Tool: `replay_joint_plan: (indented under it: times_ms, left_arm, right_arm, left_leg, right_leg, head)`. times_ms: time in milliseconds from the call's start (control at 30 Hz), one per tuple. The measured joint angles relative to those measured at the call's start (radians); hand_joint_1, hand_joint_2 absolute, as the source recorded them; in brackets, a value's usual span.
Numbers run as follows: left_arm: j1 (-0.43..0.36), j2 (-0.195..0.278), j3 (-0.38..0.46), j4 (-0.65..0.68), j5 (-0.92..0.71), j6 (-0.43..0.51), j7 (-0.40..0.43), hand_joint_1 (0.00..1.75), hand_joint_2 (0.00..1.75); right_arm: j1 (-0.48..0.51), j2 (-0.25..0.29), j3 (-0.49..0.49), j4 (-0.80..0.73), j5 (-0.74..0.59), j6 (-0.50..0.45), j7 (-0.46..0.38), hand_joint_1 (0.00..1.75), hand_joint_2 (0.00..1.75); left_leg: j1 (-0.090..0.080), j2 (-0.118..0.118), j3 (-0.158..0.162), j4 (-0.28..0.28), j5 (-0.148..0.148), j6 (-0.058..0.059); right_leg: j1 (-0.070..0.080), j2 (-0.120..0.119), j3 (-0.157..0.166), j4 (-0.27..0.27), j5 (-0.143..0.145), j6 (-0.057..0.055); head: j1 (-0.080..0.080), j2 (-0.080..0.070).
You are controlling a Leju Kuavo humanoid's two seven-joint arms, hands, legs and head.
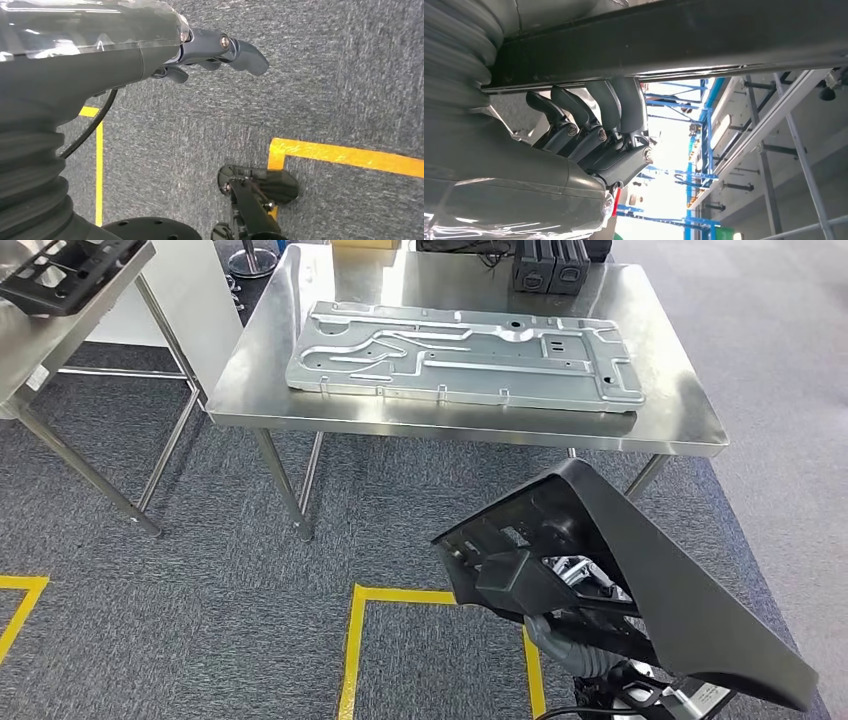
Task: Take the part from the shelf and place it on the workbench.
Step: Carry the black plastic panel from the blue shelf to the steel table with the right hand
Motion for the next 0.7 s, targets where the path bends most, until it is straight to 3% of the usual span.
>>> replay_joint_plan:
  times_ms: [33,67,133,167,233,300,367,433,467,500,533,600,633,700]
  left_arm:
    - [0.000,0.000,0.000,0.000,0.000,-0.001,0.001,0.00,1.75]
    - [0.000,0.000,0.000,0.000,0.000,-0.001,0.002,0.00,1.75]
    - [0.000,0.000,0.000,0.000,0.000,-0.001,0.002,0.00,1.75]
    - [-0.001,0.000,0.000,0.000,0.000,-0.001,0.002,0.00,1.75]
    - [-0.002,0.000,0.000,0.000,0.000,-0.001,0.002,0.00,1.75]
    - [-0.003,0.000,0.001,0.000,0.000,-0.001,0.003,0.00,1.75]
    - [-0.004,0.001,0.001,0.000,0.000,0.000,0.004,0.00,1.75]
    - [-0.002,0.001,0.002,0.000,0.000,0.000,0.004,0.00,1.75]
    - [0.000,0.001,0.002,0.000,-0.001,0.000,0.004,0.00,1.75]
    - [0.002,0.001,0.002,0.000,-0.001,0.000,0.004,0.00,1.75]
    - [0.004,0.001,0.002,0.000,-0.002,0.001,0.004,0.00,1.75]
    - [0.005,0.002,0.003,0.000,-0.002,0.002,0.004,0.00,1.75]
    - [0.006,0.002,0.003,0.000,-0.002,0.002,0.004,0.00,1.75]
    - [0.005,0.004,0.004,0.000,-0.003,0.002,0.004,0.00,1.75]
  right_arm:
    - [-0.001,0.000,0.000,0.000,0.000,0.000,0.000,1.75,1.75]
    - [-0.002,0.000,0.000,0.000,0.001,0.000,0.000,1.75,1.75]
    - [-0.006,0.000,0.000,0.000,0.001,0.000,0.000,1.75,1.75]
    - [-0.007,0.000,0.000,0.000,0.001,0.000,0.000,1.75,1.75]
    - [-0.008,0.000,0.000,0.000,0.002,0.000,0.000,1.75,1.75]
    - [-0.009,0.000,0.000,-0.001,0.002,0.000,0.000,1.75,1.75]
    - [-0.012,0.000,0.000,-0.002,0.003,0.001,0.000,1.75,1.75]
    - [-0.012,0.000,0.000,-0.002,0.003,0.001,0.001,1.75,1.75]
    - [-0.010,0.000,0.000,-0.002,0.003,0.001,0.001,1.75,1.75]
    - [-0.009,0.000,0.000,-0.002,0.003,0.001,0.001,1.75,1.75]
    - [-0.007,0.000,0.000,-0.002,0.003,0.001,0.001,1.75,1.75]
    - [-0.006,0.000,0.000,-0.002,0.003,0.001,0.001,1.75,1.75]
    - [-0.006,0.000,0.000,-0.002,0.003,0.001,0.001,1.75,1.75]
    - [-0.005,0.000,0.000,-0.002,0.003,0.001,0.001,1.75,1.75]
  left_leg:
    - [0.000,0.000,0.003,0.000,-0.002,-0.002]
    - [0.000,0.000,0.008,0.000,-0.004,-0.004]
    - [-0.002,0.000,0.014,0.001,-0.011,-0.013]
    - [-0.004,0.001,0.015,0.001,-0.013,-0.018]
    - [-0.004,0.002,0.017,-0.002,-0.017,-0.030]
    - [-0.003,0.003,0.020,0.007,-0.027,-0.041]
    - [-0.003,0.000,-0.013,0.084,-0.065,-0.047]
    - [-0.002,-0.001,-0.093,0.227,-0.116,-0.050]
    - [-0.002,-0.001,-0.130,0.282,-0.125,-0.051]
    - [-0.002,-0.001,-0.150,0.302,-0.112,-0.051]
    - [-0.002,-0.001,-0.151,0.280,-0.078,-0.049]
    - [-0.003,-0.001,-0.107,0.154,0.012,-0.041]
    - [-0.005,-0.002,-0.079,0.090,0.035,-0.037]
    - [-0.010,-0.002,-0.048,0.029,0.033,-0.027]
  right_leg:
    - [-0.001,-0.002,0.015,-0.034,0.029,0.000]
    - [-0.001,-0.005,0.048,-0.104,0.070,-0.003]
    - [0.004,-0.013,0.113,-0.236,0.118,-0.015]
    - [0.007,-0.016,0.130,-0.272,0.124,-0.021]
    - [0.013,-0.014,0.133,-0.285,0.117,-0.032]
    - [0.008,-0.010,0.144,-0.295,0.115,-0.045]
    - [0.003,-0.008,0.160,-0.306,0.110,-0.058]
    - [0.008,-0.007,0.171,-0.306,0.099,-0.066]
    - [0.010,-0.005,0.178,-0.306,0.092,-0.068]
    - [0.011,-0.002,0.188,-0.306,0.084,-0.069]
    - [0.013,0.001,0.200,-0.306,0.076,-0.068]
    - [0.014,0.005,0.229,-0.307,0.054,-0.065]
    - [0.015,0.007,0.239,-0.306,0.043,-0.061]
    - [0.016,0.009,0.253,-0.307,0.028,-0.049]
  head:
    - [0.000,0.000]
    - [0.000,0.000]
    - [0.000,0.000]
    - [0.000,0.000]
    - [0.000,0.000]
    - [0.000,0.000]
    - [0.000,0.000]
    - [-0.001,0.000]
    - [-0.001,0.000]
    - [-0.001,0.000]
    - [-0.001,0.000]
    - [0.000,0.000]
    - [0.000,0.000]
    - [0.000,0.000]
